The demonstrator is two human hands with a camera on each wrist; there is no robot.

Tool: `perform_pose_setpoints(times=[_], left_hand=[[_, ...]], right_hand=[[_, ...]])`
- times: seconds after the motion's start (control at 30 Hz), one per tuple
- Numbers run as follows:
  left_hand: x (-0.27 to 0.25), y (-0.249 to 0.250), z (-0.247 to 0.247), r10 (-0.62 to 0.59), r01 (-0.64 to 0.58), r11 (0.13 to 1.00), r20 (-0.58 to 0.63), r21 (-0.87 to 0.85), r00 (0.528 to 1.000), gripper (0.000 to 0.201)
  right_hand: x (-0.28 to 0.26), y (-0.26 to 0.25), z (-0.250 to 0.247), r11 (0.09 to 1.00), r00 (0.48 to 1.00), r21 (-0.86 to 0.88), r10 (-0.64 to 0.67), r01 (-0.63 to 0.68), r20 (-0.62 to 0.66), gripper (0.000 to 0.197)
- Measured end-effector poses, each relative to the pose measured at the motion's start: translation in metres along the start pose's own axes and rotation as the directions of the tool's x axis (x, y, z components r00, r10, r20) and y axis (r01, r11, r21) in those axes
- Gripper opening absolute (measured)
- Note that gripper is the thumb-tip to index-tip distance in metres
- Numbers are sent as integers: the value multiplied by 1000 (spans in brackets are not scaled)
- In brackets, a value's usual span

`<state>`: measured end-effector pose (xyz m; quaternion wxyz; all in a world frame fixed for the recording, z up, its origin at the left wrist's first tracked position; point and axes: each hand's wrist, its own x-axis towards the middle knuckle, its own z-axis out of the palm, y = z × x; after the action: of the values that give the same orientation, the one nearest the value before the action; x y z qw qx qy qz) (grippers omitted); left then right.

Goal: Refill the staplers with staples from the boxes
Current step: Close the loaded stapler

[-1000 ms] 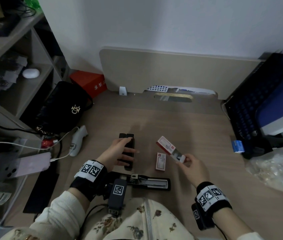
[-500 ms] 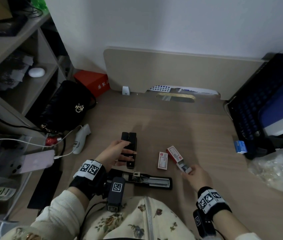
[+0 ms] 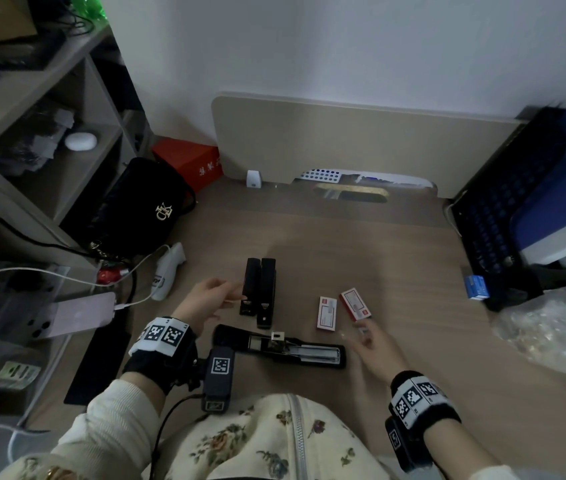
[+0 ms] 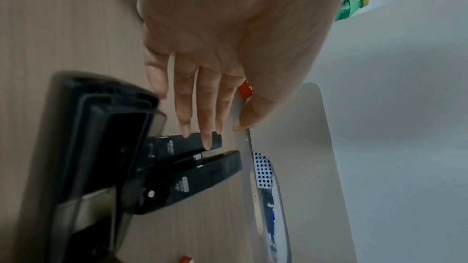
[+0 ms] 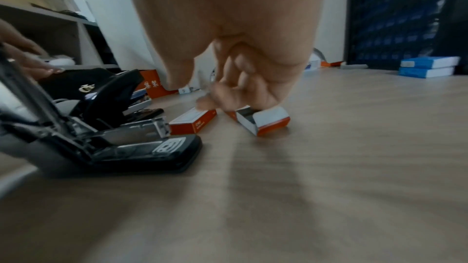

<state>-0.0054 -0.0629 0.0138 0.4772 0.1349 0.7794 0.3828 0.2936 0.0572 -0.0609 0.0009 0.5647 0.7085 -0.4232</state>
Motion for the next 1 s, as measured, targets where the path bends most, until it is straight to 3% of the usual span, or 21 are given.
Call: perform_pose_setpoints(times=[0.13,0.23,0.37,0.47,0.63,0.87,1.0], left_hand=[[-5,-16,-2,-56,41,982,76,185,996,40],[-11,-26,-3,-95,57,954,118,296,988,34],[-17,-34,0,-141,107,979,199,172,970,37],[-21,-33,1,-60,26,989,235,145,970,34],[-26,-25,2,85,-199,920,323,338,942,29],[-30,-15,17,156,-383,792,449,475,880,50],[-30,-13,40,227,-481,731,493,483,840,41]], right_hand=[[-2,1,19,994,978,-52,-83,94,191,57],[-9,-5,25,990,972,-56,-118,132,202,40],[-14,-12,28,991,968,-42,-111,124,226,33],[-15,-13,30,994,966,-35,-90,102,240,33],[-21,-19,29,993,965,-51,-94,110,247,29],[-23,-26,31,1000,971,-12,11,-8,238,65],[-22,-26,33,997,963,41,57,-70,263,94]])
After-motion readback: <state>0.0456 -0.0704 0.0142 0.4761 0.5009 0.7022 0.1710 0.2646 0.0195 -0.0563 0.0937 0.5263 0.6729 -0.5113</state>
